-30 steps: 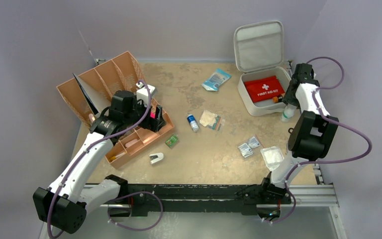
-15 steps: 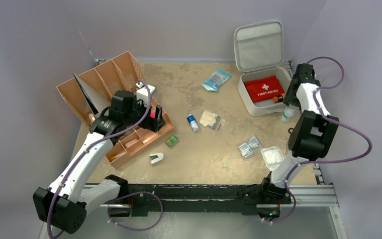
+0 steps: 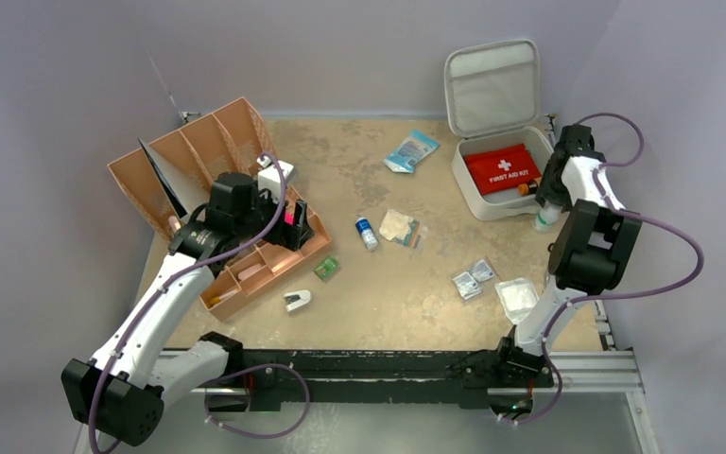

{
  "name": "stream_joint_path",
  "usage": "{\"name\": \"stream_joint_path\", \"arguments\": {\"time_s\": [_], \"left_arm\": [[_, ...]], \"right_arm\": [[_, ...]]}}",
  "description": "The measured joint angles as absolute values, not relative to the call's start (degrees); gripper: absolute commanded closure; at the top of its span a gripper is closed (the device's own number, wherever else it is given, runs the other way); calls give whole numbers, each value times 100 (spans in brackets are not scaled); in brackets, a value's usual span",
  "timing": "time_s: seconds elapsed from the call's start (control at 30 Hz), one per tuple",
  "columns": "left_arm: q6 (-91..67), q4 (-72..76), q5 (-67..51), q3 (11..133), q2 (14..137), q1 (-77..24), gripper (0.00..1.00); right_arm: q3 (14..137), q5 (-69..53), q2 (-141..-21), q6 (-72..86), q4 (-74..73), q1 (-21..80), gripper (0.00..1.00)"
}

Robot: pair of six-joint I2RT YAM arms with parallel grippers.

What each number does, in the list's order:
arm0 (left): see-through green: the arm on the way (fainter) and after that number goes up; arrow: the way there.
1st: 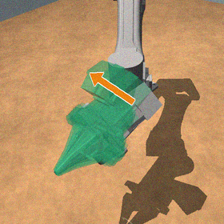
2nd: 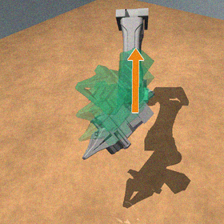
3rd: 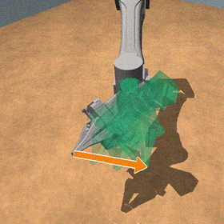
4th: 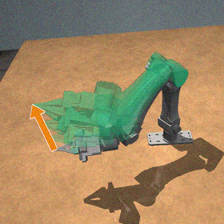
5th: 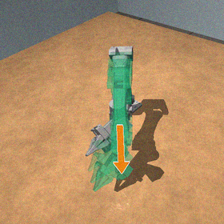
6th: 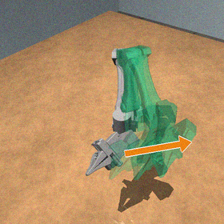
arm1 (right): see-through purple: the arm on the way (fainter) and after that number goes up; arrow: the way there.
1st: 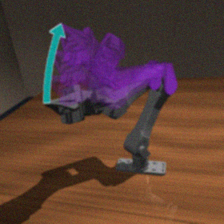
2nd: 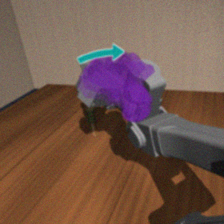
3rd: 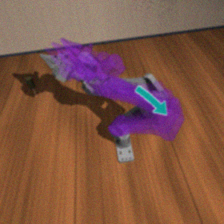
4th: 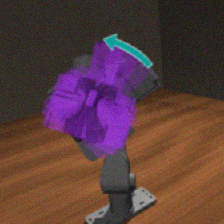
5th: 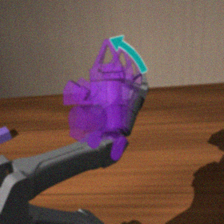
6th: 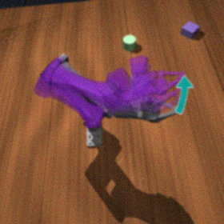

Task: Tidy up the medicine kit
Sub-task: Pick up the pill bottle at the center of the board.

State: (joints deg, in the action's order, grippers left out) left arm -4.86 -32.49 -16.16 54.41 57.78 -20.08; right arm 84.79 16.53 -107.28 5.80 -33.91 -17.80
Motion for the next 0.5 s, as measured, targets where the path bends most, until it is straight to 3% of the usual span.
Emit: {"name": "stream_joint_path", "arguments": {"time_s": [0.2,0.5], "left_arm": [[-486,-3251,-1619,5441,5778,-2008,18],[-486,-3251,-1632,5441,5778,-2008,18]], "right_arm": [[8578,1509,-10731,425,-3395,-1780,82],[8639,1562,-10718,388,-3463,-1780,88]]}}
